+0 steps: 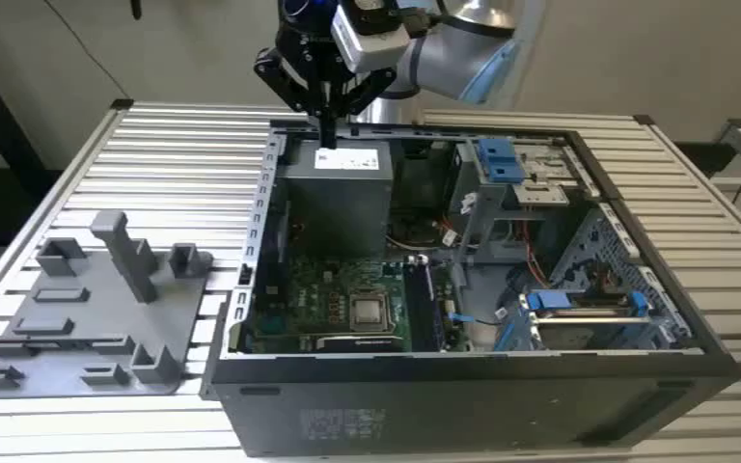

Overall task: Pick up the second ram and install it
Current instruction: 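Reach for the second ram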

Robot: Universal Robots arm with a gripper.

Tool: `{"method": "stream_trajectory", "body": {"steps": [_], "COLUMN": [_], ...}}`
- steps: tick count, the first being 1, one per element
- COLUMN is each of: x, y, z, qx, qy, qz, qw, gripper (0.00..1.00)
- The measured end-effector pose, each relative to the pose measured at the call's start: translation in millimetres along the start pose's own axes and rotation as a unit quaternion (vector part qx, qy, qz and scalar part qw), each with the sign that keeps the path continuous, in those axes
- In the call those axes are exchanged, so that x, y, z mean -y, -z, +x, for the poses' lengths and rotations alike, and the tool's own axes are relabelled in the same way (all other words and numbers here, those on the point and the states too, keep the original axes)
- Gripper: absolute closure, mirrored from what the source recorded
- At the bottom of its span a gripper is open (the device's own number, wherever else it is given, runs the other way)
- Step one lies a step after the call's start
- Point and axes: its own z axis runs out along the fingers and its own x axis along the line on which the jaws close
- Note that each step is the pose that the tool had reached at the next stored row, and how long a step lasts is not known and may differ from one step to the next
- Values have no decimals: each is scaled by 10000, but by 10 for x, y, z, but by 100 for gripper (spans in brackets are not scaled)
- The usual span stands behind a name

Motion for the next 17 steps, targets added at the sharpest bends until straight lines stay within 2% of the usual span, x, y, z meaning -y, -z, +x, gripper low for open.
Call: {"method": "stream_trajectory", "body": {"steps": [7,17], "x": [0,7], "y": [0,2], "z": [6,101], "qx": [0,0], "qy": [-1,0], "qz": [0,0], "qw": [10000,10000], "gripper": [89,89]}}
